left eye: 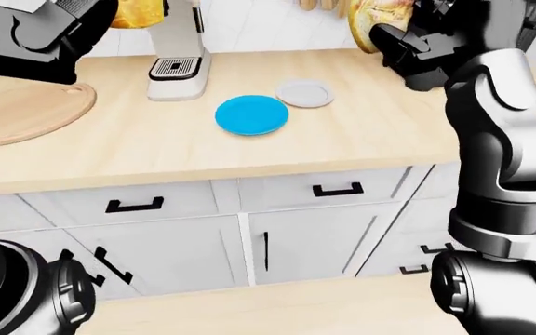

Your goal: Place all breads on the cutting board.

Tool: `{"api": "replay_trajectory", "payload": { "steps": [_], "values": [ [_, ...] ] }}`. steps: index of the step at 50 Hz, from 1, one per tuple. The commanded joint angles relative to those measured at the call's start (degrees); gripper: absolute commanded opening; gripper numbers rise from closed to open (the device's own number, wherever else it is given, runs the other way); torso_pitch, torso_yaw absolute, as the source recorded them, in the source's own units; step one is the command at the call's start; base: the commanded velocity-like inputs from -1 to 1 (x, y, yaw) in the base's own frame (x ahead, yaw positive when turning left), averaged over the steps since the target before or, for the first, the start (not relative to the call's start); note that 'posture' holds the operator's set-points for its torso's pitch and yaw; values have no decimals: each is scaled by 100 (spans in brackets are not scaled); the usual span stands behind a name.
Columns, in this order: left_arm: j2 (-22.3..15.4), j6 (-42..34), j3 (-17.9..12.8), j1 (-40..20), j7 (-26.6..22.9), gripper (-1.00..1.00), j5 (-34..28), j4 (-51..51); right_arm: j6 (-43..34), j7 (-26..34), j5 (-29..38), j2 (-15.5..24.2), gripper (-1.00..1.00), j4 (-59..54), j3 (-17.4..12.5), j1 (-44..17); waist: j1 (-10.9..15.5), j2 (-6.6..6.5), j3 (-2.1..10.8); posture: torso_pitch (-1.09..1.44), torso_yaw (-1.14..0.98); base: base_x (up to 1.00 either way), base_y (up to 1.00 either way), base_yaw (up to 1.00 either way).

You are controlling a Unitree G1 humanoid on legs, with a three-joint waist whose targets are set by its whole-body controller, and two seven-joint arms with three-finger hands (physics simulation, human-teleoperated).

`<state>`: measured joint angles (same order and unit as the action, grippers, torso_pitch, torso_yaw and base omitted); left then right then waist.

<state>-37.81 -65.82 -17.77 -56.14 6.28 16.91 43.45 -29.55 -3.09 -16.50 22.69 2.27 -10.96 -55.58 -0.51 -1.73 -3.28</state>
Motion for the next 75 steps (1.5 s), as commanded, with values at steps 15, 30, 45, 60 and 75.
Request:
{"api": "replay_trajectory", "payload": {
  "steps": [15, 30, 45, 60, 75],
  "values": [
    [0, 177, -33, -224, -65, -100, -217, 89, 179, 23, 41, 56, -100, 147, -55, -144, 18, 415, 102, 0, 0, 0, 26, 0],
    [45, 146, 17, -228, -142, -100, -370, 126, 173, 31, 55, 41, -100, 125, -60, -147, -17, -303, 161, 0, 0, 0, 36, 0],
    [133, 93, 86, -176, -164, -100, -677, 2, 141, 36, 41, 44, -100, 158, -57, -135, 7, 444, 239, 0, 0, 0, 36, 0],
    [277, 446, -296, -51, -59, -100, -29, 27, 153, -27, -2, 66, -100, 135, -80, -140, -17, -21, 159, 0, 0, 0, 36, 0],
    [202, 419, 60, -134, 335, -100, -7, 43, 156, -16, -2, 59, -100, 137, -78, -139, 48, 352, 232, 0, 0, 0, 36, 0]
  ]
}}
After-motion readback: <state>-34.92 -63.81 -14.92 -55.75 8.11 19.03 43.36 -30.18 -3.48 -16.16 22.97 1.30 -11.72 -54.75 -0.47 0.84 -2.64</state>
